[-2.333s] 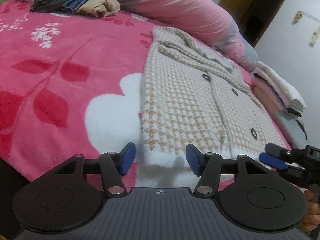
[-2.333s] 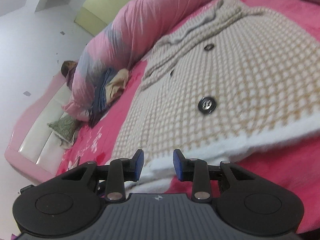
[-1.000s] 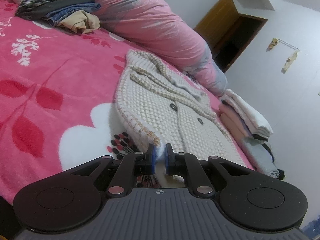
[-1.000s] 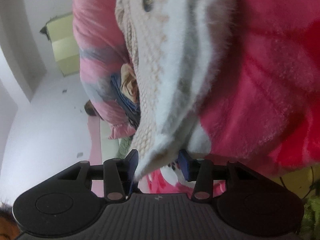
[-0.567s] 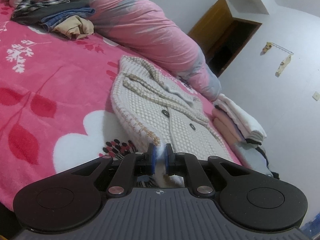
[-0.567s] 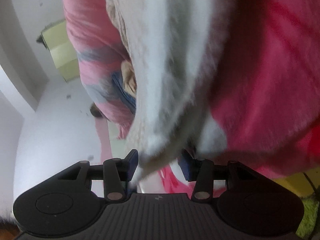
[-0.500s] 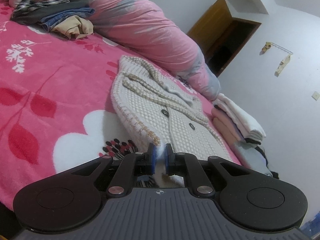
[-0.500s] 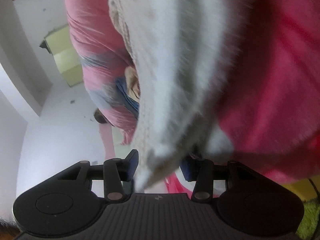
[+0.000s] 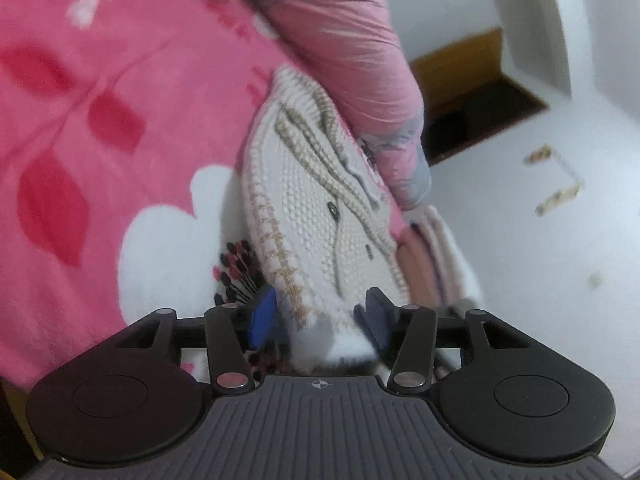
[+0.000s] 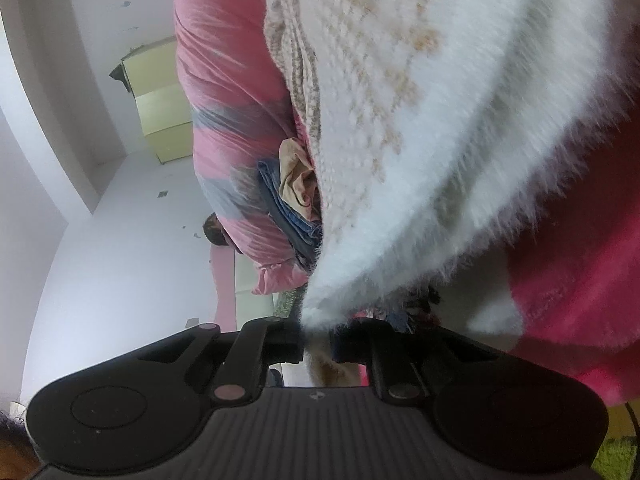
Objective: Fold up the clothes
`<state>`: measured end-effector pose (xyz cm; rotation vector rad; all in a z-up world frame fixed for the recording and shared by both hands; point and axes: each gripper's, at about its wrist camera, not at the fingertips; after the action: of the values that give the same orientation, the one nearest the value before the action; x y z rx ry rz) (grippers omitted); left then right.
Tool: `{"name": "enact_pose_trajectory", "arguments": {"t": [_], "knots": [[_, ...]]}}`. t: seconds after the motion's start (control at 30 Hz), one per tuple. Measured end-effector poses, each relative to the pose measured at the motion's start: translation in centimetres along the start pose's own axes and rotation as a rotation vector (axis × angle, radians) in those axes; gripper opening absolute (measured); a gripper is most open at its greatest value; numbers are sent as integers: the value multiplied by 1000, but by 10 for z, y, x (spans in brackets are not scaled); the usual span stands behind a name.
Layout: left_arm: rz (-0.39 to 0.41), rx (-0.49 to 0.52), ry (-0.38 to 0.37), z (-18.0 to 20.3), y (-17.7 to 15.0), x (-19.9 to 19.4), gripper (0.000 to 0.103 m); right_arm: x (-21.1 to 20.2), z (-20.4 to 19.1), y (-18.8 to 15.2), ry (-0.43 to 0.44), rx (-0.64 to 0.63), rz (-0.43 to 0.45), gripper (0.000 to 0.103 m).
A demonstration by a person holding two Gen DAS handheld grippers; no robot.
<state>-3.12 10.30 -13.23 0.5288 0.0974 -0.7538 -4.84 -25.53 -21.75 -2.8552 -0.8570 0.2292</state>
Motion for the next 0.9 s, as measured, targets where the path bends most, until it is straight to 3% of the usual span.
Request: {"name": "enact_pose_trajectory", "arguments": {"t": [0.3, 0.57, 0.7, 0.8, 0.9], "knots": [[-99, -181, -11, -26, 4, 33, 51, -13, 9, -2, 4, 25, -11, 12], [-177, -156, -51, -21, 3, 63, 51, -19, 10, -2, -8, -7, -26, 12], [-203, -110, -37, -14, -2, 70, 48, -22, 7, -1, -11, -46, -30, 13], [-216, -71, -20, -7, -6, 75, 35, -27, 4, 0, -37, -92, -47, 16], [-210, -23, 22, -3, -9, 74, 29, -38, -8, -1, -102, -209, -69, 21]]}}
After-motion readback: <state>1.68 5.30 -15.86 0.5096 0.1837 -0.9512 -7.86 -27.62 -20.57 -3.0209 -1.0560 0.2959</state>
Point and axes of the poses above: each gripper's, at about its wrist camera, not at the fingertips, and x roughly the way its jaws point, z to its right, y to its top, and after that the axes turned 11 degrees about z, right-handed
